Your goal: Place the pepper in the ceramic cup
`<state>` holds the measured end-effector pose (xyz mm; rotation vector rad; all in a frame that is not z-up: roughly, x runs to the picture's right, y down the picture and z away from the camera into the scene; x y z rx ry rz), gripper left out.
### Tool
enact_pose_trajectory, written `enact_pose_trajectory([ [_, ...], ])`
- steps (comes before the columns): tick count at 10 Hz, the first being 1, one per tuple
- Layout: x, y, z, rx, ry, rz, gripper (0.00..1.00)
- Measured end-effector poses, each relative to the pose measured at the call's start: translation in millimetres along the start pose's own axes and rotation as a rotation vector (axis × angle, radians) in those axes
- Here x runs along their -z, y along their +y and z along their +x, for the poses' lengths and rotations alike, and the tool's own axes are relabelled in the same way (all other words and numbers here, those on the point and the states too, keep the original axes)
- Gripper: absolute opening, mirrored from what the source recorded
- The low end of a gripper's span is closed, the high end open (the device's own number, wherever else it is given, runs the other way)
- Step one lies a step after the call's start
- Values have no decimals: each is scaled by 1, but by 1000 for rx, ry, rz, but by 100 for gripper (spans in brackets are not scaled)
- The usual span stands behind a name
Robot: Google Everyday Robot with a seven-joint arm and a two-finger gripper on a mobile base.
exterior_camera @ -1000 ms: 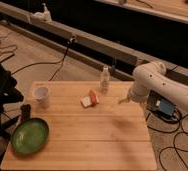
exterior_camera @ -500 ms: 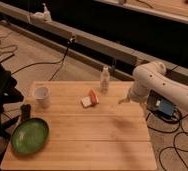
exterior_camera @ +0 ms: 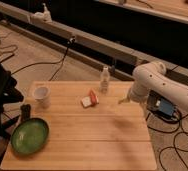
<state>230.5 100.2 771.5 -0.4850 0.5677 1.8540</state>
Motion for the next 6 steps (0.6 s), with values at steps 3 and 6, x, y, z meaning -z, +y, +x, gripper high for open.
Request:
enact_pose_trajectory([
  [3, 1, 0, -3, -1, -5, 2, 80],
  [6, 0, 46, -18, 72, -1, -23, 80],
])
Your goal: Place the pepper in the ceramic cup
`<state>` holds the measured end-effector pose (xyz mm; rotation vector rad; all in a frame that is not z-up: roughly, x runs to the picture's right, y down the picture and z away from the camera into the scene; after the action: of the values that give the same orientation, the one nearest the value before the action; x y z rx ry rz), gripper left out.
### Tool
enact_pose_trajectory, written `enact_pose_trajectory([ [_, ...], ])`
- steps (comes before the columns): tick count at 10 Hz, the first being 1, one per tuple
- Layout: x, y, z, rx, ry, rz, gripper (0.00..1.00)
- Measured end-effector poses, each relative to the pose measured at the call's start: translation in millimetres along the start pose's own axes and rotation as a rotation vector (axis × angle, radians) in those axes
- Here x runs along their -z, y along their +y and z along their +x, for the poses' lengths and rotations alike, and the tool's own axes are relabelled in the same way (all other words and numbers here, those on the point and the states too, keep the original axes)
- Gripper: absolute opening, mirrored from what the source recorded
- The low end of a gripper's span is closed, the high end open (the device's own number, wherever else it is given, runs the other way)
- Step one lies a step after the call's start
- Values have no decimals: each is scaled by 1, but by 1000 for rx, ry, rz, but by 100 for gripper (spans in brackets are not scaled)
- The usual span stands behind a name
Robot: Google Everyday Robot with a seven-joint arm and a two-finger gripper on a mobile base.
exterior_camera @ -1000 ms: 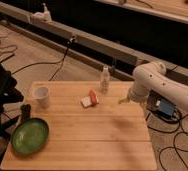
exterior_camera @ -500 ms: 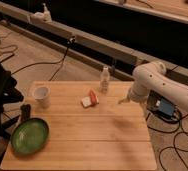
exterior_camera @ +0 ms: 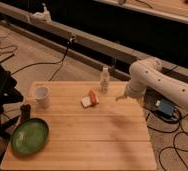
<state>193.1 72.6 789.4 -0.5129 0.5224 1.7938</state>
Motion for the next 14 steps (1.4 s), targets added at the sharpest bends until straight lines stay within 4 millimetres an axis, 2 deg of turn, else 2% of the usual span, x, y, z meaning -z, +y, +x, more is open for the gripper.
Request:
enact_pose_trajectory([
  [1, -5, 16, 0, 20, 12, -15, 80],
  [3, -22, 68, 9, 87, 53, -64, 80],
  [4, -27, 100, 14, 127, 64, -113, 80],
  [5, -27, 123, 18, 152, 70, -163, 80],
  [11, -25, 124, 16, 151, 62, -169, 80],
  [13, -20, 122, -12, 121, -16, -160, 80],
  [14, -23, 133, -23, 125, -46, -161, 80],
])
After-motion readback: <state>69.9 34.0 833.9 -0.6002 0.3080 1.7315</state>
